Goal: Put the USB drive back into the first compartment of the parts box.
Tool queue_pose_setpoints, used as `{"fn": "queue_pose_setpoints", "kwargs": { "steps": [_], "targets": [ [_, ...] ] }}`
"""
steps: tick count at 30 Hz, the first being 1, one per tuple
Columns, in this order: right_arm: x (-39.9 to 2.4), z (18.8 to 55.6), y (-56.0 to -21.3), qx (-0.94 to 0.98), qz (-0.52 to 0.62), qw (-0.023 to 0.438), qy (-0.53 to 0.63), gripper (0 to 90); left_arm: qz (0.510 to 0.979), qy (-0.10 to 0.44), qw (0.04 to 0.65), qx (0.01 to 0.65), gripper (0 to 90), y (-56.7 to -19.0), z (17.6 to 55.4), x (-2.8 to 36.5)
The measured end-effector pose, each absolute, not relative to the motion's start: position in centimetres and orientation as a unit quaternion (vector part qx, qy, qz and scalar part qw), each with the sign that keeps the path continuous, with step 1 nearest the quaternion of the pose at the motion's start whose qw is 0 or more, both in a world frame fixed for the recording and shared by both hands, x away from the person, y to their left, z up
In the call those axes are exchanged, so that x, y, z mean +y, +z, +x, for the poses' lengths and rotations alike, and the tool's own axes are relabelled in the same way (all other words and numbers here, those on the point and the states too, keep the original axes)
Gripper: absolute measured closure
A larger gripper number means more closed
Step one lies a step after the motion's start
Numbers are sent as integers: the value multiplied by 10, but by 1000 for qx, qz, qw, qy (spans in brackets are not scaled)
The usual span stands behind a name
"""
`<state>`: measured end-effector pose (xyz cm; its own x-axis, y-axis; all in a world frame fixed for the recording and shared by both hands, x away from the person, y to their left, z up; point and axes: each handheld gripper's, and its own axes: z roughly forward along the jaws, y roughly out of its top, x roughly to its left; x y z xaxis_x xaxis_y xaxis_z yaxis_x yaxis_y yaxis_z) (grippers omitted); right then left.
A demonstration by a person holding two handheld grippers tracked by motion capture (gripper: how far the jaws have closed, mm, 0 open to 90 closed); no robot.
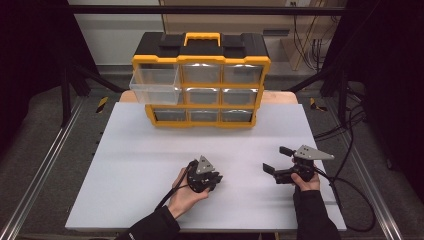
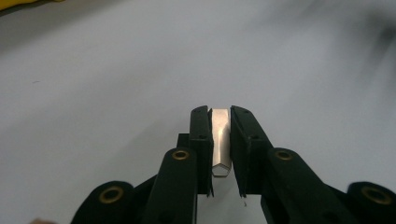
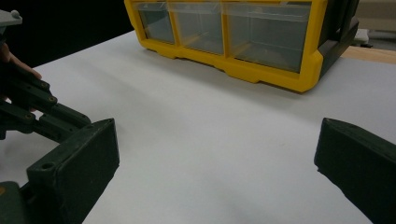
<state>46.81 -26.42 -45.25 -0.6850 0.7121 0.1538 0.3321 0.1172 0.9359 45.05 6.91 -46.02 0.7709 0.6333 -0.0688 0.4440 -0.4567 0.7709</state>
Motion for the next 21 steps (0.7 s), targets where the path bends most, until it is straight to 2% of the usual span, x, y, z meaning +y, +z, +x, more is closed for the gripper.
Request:
{"fn": "queue_pose_setpoints", "kwargs": {
  "steps": [21],
  "targets": [
    [-264,468,-453,728,359,170,559,6,833,123,426,330,791,-445,456,87]
  ]
}}
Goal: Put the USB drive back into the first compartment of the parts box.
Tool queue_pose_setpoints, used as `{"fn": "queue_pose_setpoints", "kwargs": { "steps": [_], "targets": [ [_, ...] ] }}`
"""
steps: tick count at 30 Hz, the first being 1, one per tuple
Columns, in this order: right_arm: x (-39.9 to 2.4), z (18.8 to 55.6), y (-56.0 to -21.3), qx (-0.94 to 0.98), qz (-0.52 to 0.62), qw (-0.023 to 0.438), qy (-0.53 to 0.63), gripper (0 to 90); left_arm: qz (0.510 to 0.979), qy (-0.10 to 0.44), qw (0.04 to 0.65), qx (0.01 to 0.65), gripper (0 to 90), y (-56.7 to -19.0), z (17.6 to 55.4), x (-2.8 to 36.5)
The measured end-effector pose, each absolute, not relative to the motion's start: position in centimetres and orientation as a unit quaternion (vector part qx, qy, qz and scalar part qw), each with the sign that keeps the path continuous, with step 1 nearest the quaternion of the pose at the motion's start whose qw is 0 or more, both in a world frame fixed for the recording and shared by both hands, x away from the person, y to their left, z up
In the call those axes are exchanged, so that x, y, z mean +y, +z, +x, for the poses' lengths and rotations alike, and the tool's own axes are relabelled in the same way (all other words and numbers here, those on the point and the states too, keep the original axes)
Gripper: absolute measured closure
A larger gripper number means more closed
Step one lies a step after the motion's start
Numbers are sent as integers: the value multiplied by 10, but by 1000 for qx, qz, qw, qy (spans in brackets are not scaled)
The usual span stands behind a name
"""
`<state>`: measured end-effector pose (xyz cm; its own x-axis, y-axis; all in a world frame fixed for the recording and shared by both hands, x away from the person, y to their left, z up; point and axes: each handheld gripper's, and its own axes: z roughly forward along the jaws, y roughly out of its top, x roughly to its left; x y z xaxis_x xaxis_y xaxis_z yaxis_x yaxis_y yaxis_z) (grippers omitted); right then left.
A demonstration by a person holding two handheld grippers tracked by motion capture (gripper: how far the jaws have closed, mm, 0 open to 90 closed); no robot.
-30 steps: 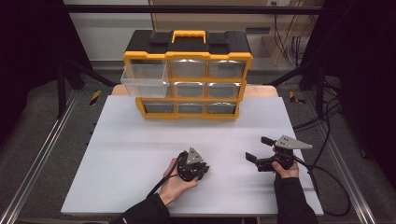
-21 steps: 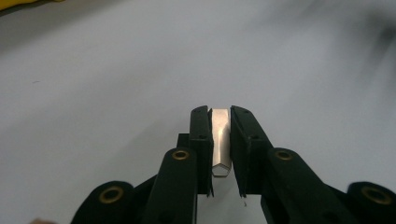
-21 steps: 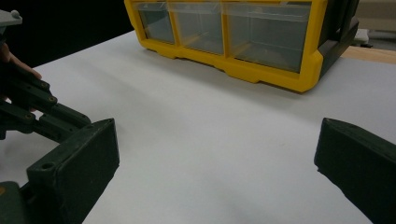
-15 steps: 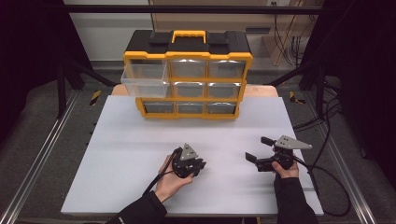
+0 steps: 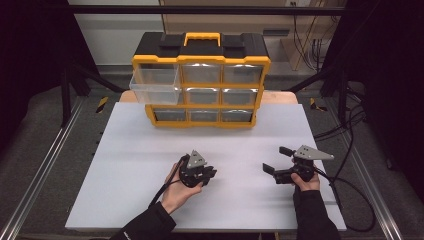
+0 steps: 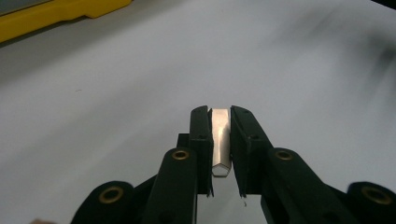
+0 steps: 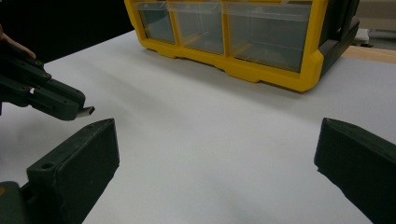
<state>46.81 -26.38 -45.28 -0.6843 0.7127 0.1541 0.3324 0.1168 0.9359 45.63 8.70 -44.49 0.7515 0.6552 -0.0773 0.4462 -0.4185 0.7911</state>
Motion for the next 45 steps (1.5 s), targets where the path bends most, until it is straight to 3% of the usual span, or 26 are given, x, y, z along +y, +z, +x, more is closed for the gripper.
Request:
{"fn": "queue_pose_setpoints", "kwargs": {
  "steps": [45],
  "targets": [
    [-264,468,-452,728,359,171,559,6,806,159,451,349,790,-413,466,126]
  ]
}}
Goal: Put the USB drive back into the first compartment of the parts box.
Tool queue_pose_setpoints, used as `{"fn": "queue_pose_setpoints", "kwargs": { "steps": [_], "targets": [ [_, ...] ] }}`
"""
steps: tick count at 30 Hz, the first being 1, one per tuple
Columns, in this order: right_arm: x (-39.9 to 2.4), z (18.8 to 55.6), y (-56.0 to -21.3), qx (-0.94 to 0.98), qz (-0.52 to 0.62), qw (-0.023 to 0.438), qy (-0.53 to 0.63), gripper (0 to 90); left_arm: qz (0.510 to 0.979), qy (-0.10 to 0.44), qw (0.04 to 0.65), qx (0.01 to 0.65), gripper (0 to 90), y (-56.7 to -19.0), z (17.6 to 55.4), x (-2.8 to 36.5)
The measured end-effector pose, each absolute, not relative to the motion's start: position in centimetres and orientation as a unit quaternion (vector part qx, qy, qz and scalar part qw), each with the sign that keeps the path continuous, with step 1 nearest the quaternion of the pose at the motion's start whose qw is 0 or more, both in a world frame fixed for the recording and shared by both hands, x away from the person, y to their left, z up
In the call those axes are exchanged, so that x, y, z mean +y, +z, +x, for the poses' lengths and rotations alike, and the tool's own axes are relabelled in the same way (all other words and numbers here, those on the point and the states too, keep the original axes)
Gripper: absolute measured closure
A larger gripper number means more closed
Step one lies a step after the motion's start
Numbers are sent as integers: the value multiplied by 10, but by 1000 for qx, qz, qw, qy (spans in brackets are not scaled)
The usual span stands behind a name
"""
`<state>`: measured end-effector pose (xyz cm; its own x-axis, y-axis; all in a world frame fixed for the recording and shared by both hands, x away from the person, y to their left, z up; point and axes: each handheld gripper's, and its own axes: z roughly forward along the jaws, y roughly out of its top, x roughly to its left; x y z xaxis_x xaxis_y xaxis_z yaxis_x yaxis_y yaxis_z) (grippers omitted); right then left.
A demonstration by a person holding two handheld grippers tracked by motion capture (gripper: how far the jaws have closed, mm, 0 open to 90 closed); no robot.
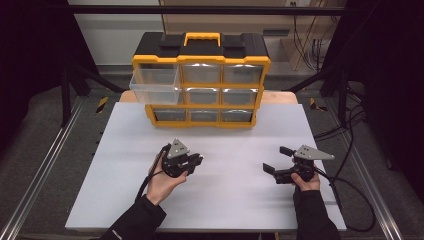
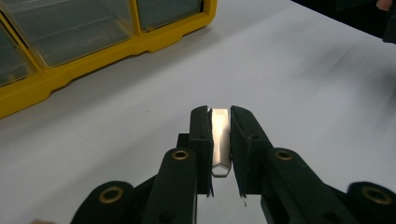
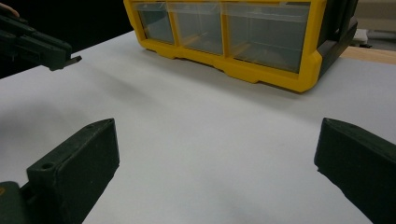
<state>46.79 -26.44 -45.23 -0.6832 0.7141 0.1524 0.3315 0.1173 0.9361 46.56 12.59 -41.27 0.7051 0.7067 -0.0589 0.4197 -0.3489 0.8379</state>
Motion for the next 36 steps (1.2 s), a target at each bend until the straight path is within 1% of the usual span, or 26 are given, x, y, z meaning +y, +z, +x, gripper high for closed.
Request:
{"fn": "queue_pose_setpoints", "kwargs": {
  "steps": [36],
  "targets": [
    [-264,468,-453,729,360,172,557,6,793,179,457,360,790,-392,467,151]
  ]
}}
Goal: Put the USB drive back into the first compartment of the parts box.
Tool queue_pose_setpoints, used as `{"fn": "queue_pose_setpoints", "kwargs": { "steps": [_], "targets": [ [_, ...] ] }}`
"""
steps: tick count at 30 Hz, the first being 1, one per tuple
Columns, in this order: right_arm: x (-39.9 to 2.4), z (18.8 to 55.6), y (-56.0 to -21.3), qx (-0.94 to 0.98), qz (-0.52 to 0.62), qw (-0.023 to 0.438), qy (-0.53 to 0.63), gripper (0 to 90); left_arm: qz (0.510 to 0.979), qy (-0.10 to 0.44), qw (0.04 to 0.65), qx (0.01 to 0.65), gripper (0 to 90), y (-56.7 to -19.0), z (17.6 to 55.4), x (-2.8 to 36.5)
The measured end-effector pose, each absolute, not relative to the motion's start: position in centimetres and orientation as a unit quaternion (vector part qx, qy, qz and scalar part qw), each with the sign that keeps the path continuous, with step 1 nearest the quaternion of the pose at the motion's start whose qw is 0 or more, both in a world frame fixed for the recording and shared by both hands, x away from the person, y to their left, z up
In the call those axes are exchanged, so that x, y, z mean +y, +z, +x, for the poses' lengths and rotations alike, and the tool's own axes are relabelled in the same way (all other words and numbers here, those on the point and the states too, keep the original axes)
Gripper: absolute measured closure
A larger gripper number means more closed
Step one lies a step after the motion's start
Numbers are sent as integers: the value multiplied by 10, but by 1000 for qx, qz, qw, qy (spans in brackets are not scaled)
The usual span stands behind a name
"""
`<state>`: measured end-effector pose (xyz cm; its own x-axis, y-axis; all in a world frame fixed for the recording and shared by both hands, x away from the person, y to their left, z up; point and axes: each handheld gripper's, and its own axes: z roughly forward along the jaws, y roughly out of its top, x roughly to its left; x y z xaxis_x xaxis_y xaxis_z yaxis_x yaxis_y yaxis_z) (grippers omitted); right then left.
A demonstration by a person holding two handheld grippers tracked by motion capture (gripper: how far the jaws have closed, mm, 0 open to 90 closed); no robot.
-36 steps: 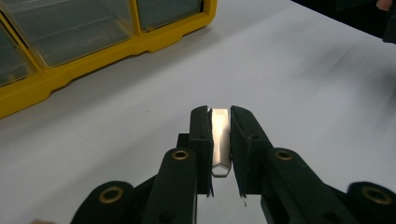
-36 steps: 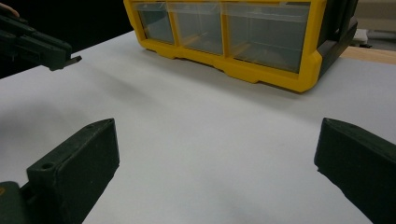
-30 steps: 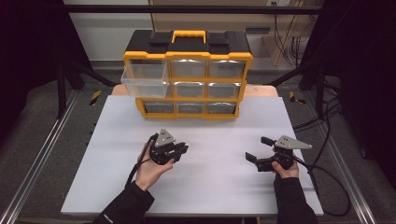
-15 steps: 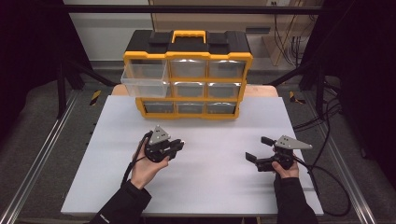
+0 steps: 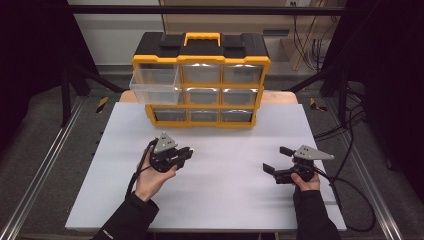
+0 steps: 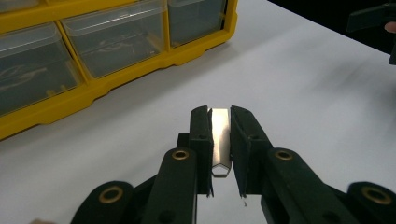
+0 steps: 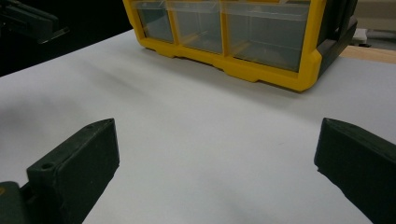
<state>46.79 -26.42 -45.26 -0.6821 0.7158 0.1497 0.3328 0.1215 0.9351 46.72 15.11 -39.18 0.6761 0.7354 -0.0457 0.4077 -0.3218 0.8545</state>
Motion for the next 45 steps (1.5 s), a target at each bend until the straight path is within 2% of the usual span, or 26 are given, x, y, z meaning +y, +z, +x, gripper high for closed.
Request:
{"fn": "queue_pose_setpoints", "kwargs": {
  "steps": [45],
  "targets": [
    [-263,468,-454,732,360,172,552,6,781,202,468,359,790,-356,471,180]
  ]
}}
